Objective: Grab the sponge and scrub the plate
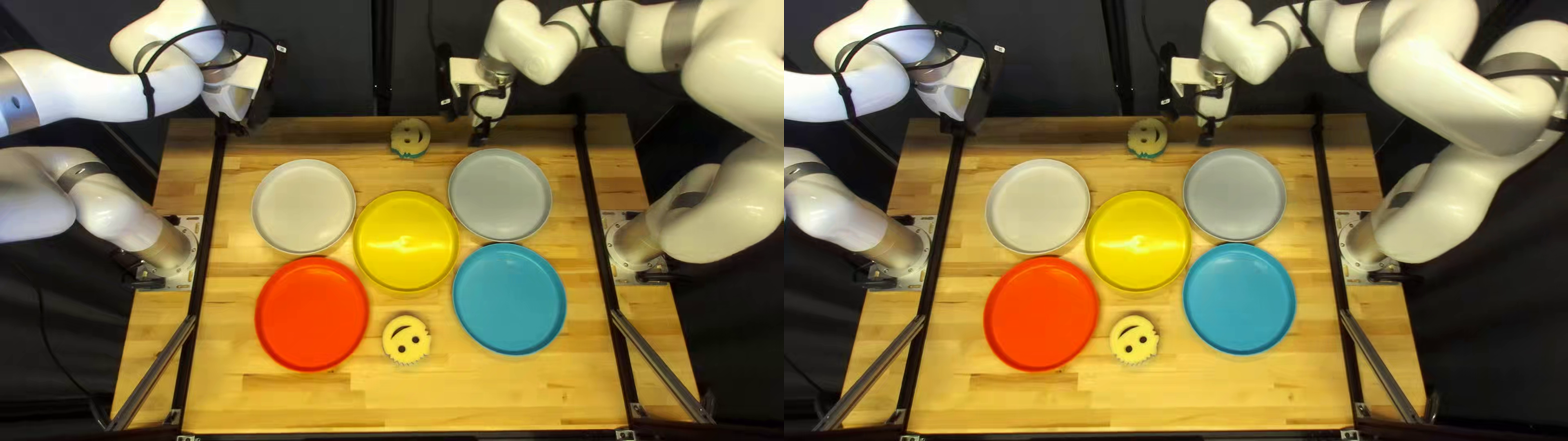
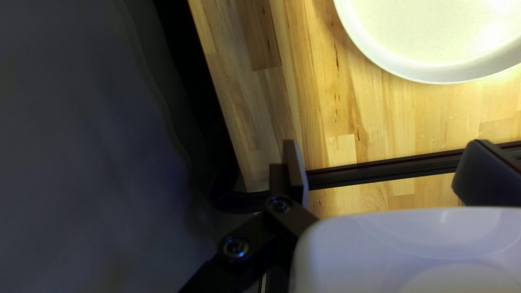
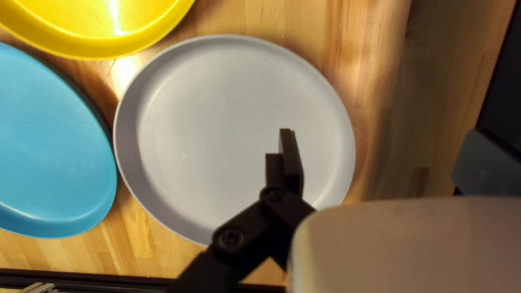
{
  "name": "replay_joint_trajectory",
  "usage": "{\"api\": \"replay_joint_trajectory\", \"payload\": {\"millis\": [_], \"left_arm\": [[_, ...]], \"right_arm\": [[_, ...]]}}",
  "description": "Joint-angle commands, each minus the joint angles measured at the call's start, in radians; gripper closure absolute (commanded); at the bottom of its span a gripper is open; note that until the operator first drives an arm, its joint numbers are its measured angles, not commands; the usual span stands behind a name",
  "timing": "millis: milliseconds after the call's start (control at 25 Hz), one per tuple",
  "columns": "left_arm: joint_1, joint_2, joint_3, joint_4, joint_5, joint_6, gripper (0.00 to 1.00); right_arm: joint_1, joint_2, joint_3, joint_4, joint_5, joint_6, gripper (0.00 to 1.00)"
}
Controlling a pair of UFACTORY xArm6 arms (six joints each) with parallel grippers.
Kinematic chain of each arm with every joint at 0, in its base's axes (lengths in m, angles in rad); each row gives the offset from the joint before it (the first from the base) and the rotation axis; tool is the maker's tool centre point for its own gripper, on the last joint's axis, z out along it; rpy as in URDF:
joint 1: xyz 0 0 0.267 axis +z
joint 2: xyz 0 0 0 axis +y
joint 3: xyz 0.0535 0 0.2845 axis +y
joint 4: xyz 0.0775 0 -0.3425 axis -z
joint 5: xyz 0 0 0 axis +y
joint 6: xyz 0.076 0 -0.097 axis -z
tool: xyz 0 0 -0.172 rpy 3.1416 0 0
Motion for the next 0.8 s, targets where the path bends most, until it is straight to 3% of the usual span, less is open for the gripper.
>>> {"api": "replay_joint_trajectory", "payload": {"millis": [40, 280, 640, 800], "left_arm": [[0.000, 0.000, 0.000, 0.000, 0.000, 0.000, 0.00], [0.000, 0.000, 0.000, 0.000, 0.000, 0.000, 0.00], [0.000, 0.000, 0.000, 0.000, 0.000, 0.000, 0.00], [0.000, 0.000, 0.000, 0.000, 0.000, 0.000, 0.00]], "right_arm": [[0.006, 0.076, -0.063, 0.011, -0.044, -0.005, 0.00], [0.002, 0.179, -0.169, 0.017, -0.032, -0.053, 0.00], [0.000, 0.177, -0.162, 0.018, -0.032, -0.060, 0.00], [0.001, 0.224, -0.208, 0.021, -0.016, -0.064, 0.00]]}}
